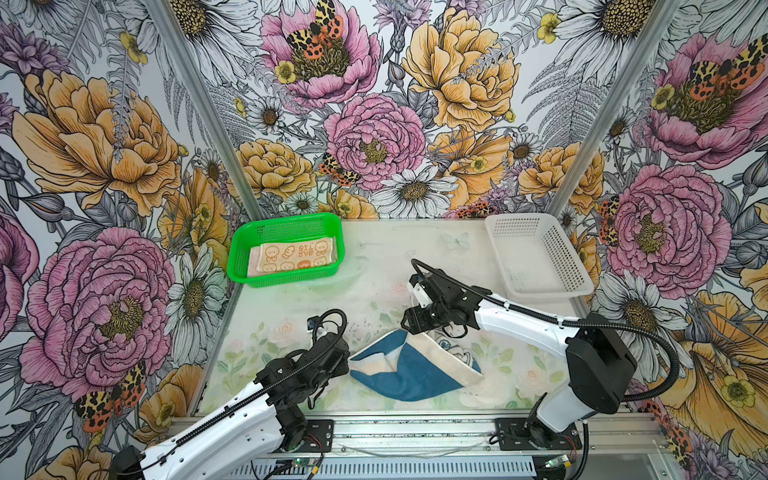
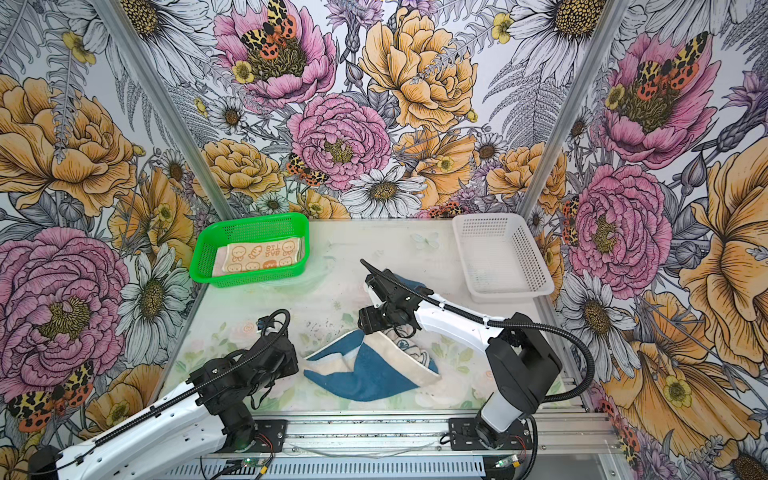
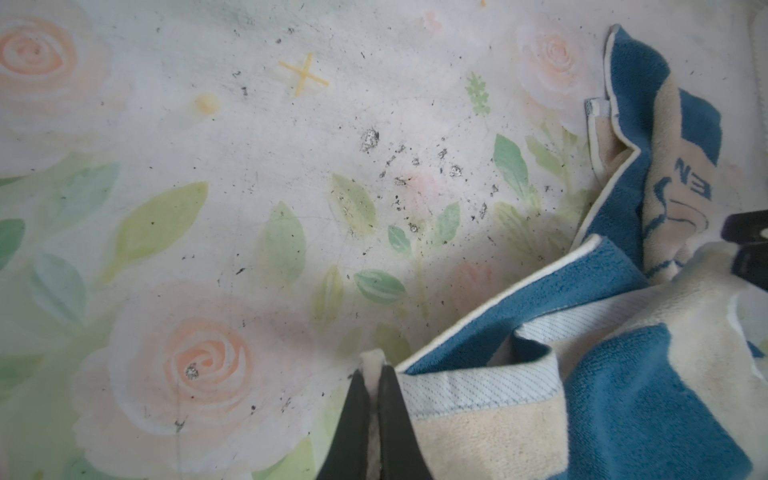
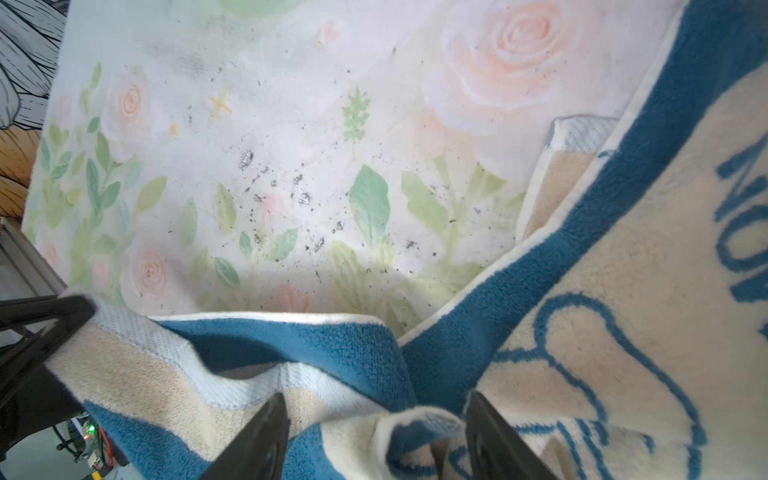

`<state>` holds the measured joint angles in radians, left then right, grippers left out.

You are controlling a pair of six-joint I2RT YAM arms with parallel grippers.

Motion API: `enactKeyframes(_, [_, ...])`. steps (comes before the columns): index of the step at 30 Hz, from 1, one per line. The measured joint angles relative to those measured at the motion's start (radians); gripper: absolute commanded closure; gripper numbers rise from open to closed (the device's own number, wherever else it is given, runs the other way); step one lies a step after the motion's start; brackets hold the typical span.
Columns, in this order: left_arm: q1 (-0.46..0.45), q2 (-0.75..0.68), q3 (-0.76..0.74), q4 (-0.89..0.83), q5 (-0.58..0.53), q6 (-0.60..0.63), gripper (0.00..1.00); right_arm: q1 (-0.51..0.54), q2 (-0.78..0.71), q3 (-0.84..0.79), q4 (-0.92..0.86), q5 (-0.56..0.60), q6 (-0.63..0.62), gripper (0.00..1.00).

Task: Fold and stack the towels

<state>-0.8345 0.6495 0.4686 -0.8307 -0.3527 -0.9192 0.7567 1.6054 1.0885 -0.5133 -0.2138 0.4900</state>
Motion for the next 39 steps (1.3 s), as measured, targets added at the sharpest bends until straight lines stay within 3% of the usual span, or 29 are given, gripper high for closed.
enactKeyframes(5, [-0.003, -0.005, 0.000, 0.000, -0.003, 0.000, 1.00, -0.005, 0.000, -0.006, -0.001, 0.019, 0.023, 0.33])
enactKeyframes(19, [-0.026, -0.005, 0.000, 0.001, -0.022, 0.001, 1.00, -0.012, 0.043, -0.007, -0.002, -0.004, 0.071, 0.46])
enactKeyframes(22, [-0.026, -0.005, 0.000, 0.001, -0.023, 0.001, 1.00, -0.012, 0.046, -0.007, -0.002, -0.014, 0.075, 0.56])
enactKeyframes(25, [-0.027, -0.005, 0.000, 0.001, -0.024, 0.001, 1.00, -0.012, 0.046, -0.006, -0.002, -0.021, 0.080, 0.74])
enactKeyframes(28, [-0.028, -0.005, 0.000, 0.001, -0.026, 0.001, 1.00, -0.012, 0.046, -0.006, -0.002, -0.026, 0.077, 0.76])
enactKeyframes(35, [-0.031, -0.003, 0.002, 0.001, -0.030, 0.003, 1.00, -0.012, 0.011, 0.000, -0.002, -0.036, 0.062, 0.99])
enactKeyframes(39, [-0.032, -0.003, 0.005, 0.004, -0.033, 0.007, 1.00, -0.011, -0.066, -0.008, -0.002, -0.046, 0.047, 1.00])
